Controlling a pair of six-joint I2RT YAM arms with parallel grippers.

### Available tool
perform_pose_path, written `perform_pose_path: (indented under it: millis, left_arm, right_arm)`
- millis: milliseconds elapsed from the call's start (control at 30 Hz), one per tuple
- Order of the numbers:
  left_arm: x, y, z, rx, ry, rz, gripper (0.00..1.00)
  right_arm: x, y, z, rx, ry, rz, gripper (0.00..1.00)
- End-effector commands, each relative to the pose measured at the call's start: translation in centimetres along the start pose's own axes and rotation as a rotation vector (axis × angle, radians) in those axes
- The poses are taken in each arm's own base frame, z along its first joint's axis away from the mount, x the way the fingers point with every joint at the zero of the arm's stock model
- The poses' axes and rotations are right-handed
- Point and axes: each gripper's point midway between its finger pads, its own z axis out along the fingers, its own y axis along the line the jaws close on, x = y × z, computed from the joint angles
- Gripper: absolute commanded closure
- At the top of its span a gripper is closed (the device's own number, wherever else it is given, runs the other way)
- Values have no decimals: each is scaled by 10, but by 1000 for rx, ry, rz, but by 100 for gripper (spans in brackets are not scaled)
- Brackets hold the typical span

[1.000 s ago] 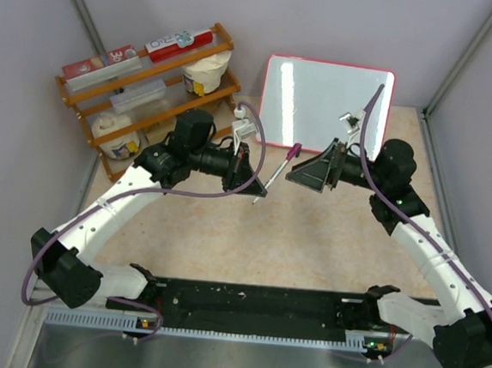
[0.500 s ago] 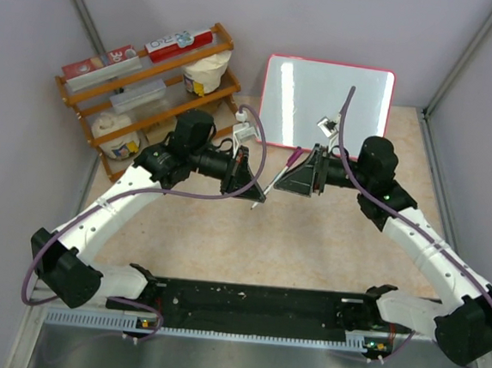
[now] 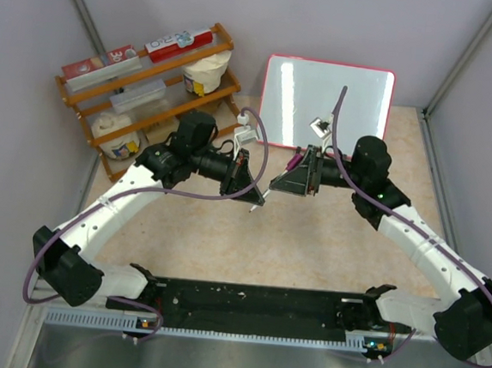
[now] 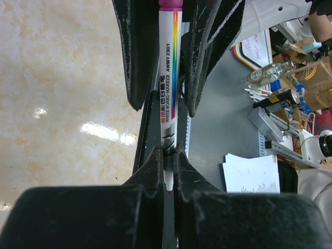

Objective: Write a sentence on the whiteboard
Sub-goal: Pass from the left arm to the right

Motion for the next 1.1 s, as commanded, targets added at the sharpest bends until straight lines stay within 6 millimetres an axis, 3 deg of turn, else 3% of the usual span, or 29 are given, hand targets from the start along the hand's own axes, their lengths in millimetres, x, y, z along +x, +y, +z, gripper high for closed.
perform_pose_path:
  millis: [0, 167, 533, 567, 667, 767, 867, 1067]
  left_arm:
    - [-5, -8, -2, 28, -5, 50, 100]
    - [-5, -9, -3, 27, -1, 57, 100]
    - [-5, -1, -5, -20, 18, 69, 100]
    - [-5, -1, -5, -30, 16, 74, 97]
    - [-9, 3, -8, -72, -1, 90, 63]
    - [-16, 9, -14, -139, -45, 103, 39]
    - [-21, 11, -18, -167, -95, 115, 30]
    - [-23, 23, -22, -243, -115, 113, 28]
  right_arm:
    - [-18, 27, 2, -80, -20, -92, 70]
    - [-11, 27, 3, -87, 3, -96, 98]
    - [-8, 25, -1, -54, -9, -117, 100]
    - [-9, 22, -1, -37, -15, -114, 100]
    - [-10, 6, -1, 42, -34, -98, 100]
    - [-13, -7, -2, 116, -71, -84, 100]
    - [-20, -10, -6, 161, -131, -87, 100]
    - [-34, -20, -27, 281, -327, -64, 100]
